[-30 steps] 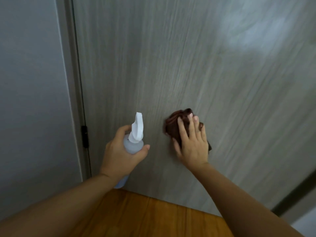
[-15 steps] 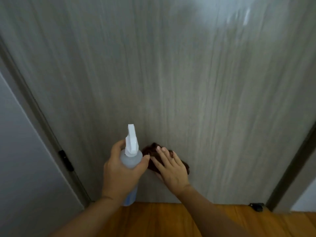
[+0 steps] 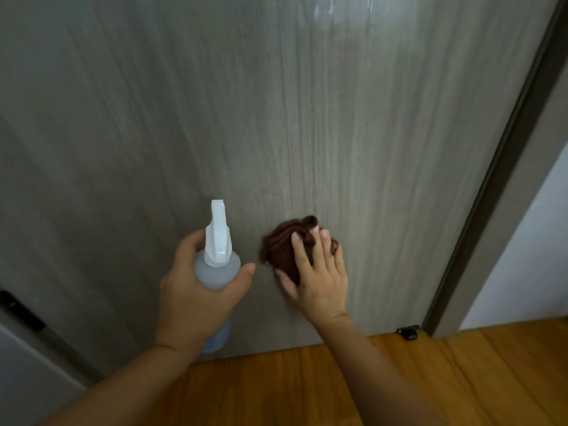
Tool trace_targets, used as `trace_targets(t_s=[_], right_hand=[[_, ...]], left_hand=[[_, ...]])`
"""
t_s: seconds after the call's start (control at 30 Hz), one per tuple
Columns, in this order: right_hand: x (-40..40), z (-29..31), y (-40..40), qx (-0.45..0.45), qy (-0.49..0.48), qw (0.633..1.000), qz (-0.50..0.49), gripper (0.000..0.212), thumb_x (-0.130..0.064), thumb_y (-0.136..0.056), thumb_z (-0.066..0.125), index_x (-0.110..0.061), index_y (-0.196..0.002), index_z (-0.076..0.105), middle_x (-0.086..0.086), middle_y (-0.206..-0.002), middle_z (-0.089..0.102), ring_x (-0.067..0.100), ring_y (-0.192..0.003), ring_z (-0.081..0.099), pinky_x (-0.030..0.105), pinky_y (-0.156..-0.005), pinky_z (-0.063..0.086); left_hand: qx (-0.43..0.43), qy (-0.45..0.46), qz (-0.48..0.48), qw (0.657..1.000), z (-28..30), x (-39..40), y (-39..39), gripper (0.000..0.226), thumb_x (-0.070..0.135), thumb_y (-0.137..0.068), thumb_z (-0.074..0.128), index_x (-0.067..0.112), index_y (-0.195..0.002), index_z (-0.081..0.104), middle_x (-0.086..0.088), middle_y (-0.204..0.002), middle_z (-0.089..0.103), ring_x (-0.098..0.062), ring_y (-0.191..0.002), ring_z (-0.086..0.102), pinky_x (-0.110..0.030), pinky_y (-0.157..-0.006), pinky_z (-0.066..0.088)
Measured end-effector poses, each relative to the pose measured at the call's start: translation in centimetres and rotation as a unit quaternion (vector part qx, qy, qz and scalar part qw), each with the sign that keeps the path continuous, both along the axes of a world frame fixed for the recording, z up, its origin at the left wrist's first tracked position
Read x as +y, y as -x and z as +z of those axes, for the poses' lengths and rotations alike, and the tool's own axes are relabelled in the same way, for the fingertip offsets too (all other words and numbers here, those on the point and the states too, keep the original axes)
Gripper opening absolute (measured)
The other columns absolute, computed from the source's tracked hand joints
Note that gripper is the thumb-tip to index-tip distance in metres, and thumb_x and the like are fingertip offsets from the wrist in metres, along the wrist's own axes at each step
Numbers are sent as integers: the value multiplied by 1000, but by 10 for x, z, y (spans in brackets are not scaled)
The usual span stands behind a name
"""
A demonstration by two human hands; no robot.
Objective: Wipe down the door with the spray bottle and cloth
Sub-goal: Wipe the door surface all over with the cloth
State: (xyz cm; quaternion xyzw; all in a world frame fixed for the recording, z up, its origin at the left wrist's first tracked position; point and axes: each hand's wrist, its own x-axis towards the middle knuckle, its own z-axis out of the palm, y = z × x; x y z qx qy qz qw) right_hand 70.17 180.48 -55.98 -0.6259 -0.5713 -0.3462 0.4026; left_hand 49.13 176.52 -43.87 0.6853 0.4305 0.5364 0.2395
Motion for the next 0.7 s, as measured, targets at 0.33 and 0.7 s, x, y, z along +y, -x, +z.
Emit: trace_targets(t_s=[0.33, 0.7], right_hand=[[-28, -8, -90, 21, 20, 995, -92, 80, -61, -102, 45, -19, -164, 15, 26, -153, 44, 30, -155, 15, 44, -128, 11], [-74, -20, -211, 67, 87, 980, -168, 80, -66, -104, 22, -21, -164, -6, 33, -154, 39, 37, -154, 16, 47, -125, 12]], left_hand=[[-21, -12, -41, 999, -2, -7, -59, 72, 63, -64, 91, 44, -122, 53, 39, -104, 63, 10, -97, 64, -19, -76, 51], [-15, -23, -84, 996, -11, -1, -98, 73, 47, -61, 83, 34, -127, 52, 48, -103, 58, 19, -98, 59, 2, -77, 46]])
